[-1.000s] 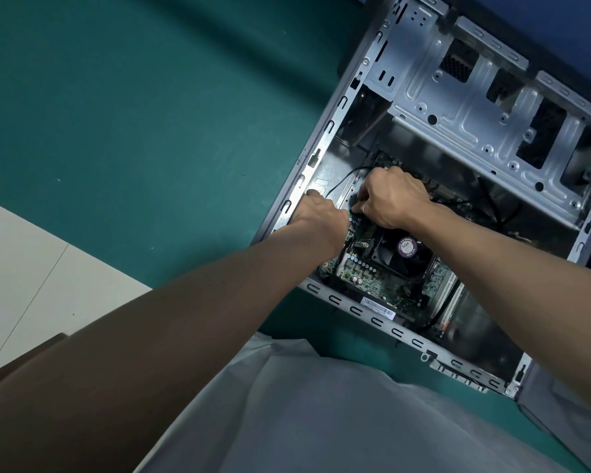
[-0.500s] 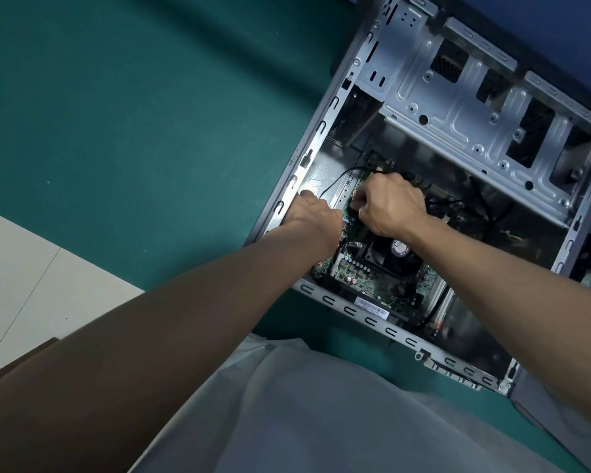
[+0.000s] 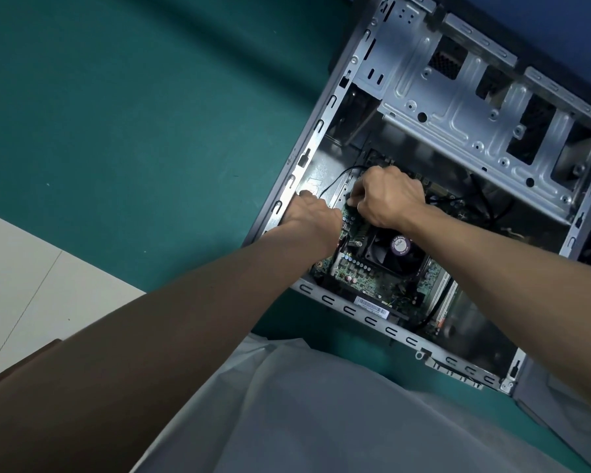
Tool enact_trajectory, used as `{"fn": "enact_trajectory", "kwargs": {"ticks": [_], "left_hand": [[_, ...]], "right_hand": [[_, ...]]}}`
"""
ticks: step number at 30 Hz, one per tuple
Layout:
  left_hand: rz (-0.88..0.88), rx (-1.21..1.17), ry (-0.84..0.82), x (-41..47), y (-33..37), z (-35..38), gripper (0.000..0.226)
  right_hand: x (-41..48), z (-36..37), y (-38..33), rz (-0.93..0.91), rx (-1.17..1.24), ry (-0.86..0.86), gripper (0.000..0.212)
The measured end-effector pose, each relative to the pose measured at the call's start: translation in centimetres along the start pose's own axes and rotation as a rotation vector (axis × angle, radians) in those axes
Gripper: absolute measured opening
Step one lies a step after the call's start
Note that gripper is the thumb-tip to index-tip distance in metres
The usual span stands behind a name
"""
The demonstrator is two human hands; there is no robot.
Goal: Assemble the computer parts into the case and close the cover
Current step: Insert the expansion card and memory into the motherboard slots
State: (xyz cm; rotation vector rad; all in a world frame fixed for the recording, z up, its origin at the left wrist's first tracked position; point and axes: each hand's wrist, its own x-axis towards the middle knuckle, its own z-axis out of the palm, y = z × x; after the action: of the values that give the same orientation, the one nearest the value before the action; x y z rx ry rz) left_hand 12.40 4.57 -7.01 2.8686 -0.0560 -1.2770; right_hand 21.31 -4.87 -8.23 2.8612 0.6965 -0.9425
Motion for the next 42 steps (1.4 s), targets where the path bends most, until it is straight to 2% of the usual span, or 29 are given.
{"fn": "enact_trajectory", "kwargs": {"ticks": [5,7,10,12,14,17,21,26,28,31,33,34,36,40,42], "left_hand": [[0.015,-0.038,0.032,-0.4,-0.3,0.3,0.031],[0.023,-0.083,0.049,-0.7,-0.3,0.2,0.026],[0.039,-0.104,0.069,-0.8,-0.3,0.0,0.030],[0.039,-0.100,0.108,-0.7,-0.5,0.1,0.028],[0.029,-0.089,0.152,-0.6,-0.5,0.2,0.027],[0.012,-0.122,0.167,-0.3,-0.5,0.3,0.021],[-0.003,-0.147,0.143,-0.2,-0.5,0.4,0.017],[-0.007,-0.154,0.166,-0.5,-0.5,0.1,0.018],[-0.002,-0.124,0.257,-0.9,-0.3,-0.5,0.021],[0.006,-0.102,0.535,-1.5,0.5,-1.3,0.028],[0.079,-0.124,0.713,-1.6,1.7,-1.9,0.026],[0.136,-0.137,0.763,-1.5,2.4,-2.1,0.027],[0.257,-0.158,0.755,-1.4,4.0,-2.2,0.036],[0.337,-0.093,0.469,-1.0,6.4,-1.9,0.079],[0.317,-0.017,0.372,-0.7,7.1,-2.0,0.091]], "right_hand": [[-0.6,0.4,0.1,-0.022,0.030,0.039,0.004],[-1.9,0.9,0.7,-0.103,-0.001,0.175,0.022],[-4.0,0.7,2.0,-0.148,0.060,0.367,0.052],[-5.4,0.8,3.5,-0.131,0.038,0.398,0.063],[-6.9,1.3,4.8,-0.108,-0.037,0.346,0.070],[-8.1,3.0,4.9,-0.067,-0.145,0.216,0.072],[-7.9,4.0,3.0,0.074,-0.157,0.261,0.061],[-8.0,4.6,3.3,0.079,-0.141,0.313,0.053],[-8.0,4.5,3.3,0.064,-0.140,0.305,0.051],[-8.2,3.9,3.6,0.002,-0.118,0.292,0.052],[-8.4,3.1,4.9,-0.017,0.006,0.314,0.049],[-8.8,2.6,5.8,-0.027,0.066,0.316,0.041],[-10.1,2.1,8.3,-0.043,0.054,0.233,0.018],[-12.0,1.3,10.8,0.014,-0.398,-0.254,0.034],[-12.0,1.8,10.3,0.017,-0.484,-0.367,0.039]]}}
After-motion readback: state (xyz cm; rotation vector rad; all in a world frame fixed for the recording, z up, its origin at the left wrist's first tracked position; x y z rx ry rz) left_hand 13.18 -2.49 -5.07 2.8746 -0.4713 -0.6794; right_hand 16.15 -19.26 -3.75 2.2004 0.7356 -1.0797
